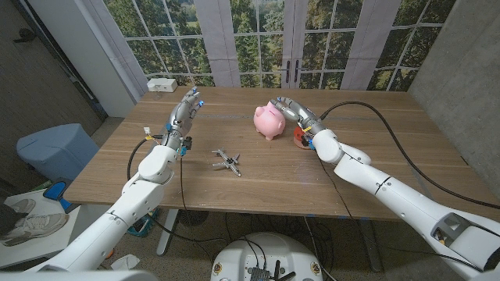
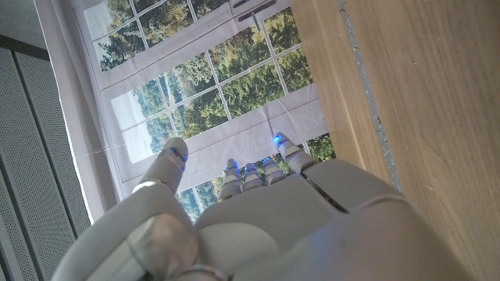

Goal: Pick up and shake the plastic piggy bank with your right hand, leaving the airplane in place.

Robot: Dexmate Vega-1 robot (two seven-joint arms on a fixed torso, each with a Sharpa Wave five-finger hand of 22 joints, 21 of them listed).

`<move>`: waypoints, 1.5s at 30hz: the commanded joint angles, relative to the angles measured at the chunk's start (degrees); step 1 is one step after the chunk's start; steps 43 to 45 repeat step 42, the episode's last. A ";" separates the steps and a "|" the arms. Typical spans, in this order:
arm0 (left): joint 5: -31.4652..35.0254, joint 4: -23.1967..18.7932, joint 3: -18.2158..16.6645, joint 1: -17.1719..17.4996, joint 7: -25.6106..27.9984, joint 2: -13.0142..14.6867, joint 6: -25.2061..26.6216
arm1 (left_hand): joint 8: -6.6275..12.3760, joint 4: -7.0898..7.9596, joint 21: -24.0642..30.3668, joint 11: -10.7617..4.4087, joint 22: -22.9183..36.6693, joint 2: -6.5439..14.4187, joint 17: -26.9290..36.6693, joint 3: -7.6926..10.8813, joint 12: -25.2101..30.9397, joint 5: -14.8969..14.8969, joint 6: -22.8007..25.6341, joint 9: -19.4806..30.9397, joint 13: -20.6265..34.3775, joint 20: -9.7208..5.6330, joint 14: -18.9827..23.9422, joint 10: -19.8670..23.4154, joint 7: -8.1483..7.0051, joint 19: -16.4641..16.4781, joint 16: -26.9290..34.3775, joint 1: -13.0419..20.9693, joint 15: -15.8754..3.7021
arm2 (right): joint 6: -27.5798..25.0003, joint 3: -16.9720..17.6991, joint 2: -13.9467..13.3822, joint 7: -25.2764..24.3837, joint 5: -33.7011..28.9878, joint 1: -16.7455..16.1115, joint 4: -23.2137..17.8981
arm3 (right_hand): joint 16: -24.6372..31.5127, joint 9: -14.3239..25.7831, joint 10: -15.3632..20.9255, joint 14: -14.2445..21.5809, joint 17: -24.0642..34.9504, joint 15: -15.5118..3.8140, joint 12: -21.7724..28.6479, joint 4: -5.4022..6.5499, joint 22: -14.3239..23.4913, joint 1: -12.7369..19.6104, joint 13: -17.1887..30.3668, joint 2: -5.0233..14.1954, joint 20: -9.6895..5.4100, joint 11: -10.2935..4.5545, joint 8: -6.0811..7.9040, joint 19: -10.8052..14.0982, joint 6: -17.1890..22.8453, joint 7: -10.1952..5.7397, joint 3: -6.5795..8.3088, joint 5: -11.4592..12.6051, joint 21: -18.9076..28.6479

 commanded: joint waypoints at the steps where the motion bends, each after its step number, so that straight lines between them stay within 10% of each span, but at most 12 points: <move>1: -0.59 -0.93 0.38 -0.08 -0.23 0.53 2.07 | 0.00 0.03 -0.07 -0.17 0.09 0.40 -0.01 0.04 0.40 -0.06 0.14 0.33 0.26 -0.11 -0.05 -0.47 -0.15 0.41 -0.10 0.43 -0.74 | 14.37 5.00 0.63 1.51 12.64 -1.54 5.55 | -0.09 0.08 0.59 -0.22 -2.20 -1.45 0.44 -0.40 0.06 0.32 -1.42 2.38 -2.65 -0.64 0.29 1.28 0.42 1.10 1.81 -0.39 -0.89; 26: -1.20 -4.43 -0.03 2.57 0.26 2.79 4.80 | 0.01 0.08 -0.16 -0.17 0.10 0.47 0.01 0.01 0.40 -0.06 0.12 0.32 0.26 -0.22 -0.21 -0.53 -0.35 0.38 -0.12 0.44 -1.15 | 25.97 13.36 3.56 10.59 35.03 -6.19 10.93 | 0.24 0.05 1.35 0.62 -5.92 -1.45 0.62 -1.04 0.03 1.27 -3.84 3.70 -3.83 0.29 0.42 3.52 1.20 2.39 4.39 -0.65 -2.45; 45: -1.47 -7.19 -1.90 5.87 1.76 4.41 5.55 | -0.06 0.14 -0.17 -0.24 0.11 0.49 0.02 -0.03 0.41 -0.06 -0.11 0.32 0.26 -0.44 -0.31 -0.51 -0.19 0.44 -0.11 0.41 -1.28 | 39.90 19.21 12.96 11.89 45.51 -6.33 21.62 | 0.38 0.02 3.60 1.12 -9.49 -0.18 1.09 -2.53 -0.02 1.29 -6.12 1.51 -5.33 2.31 0.88 0.78 3.81 4.66 5.02 -1.25 -6.22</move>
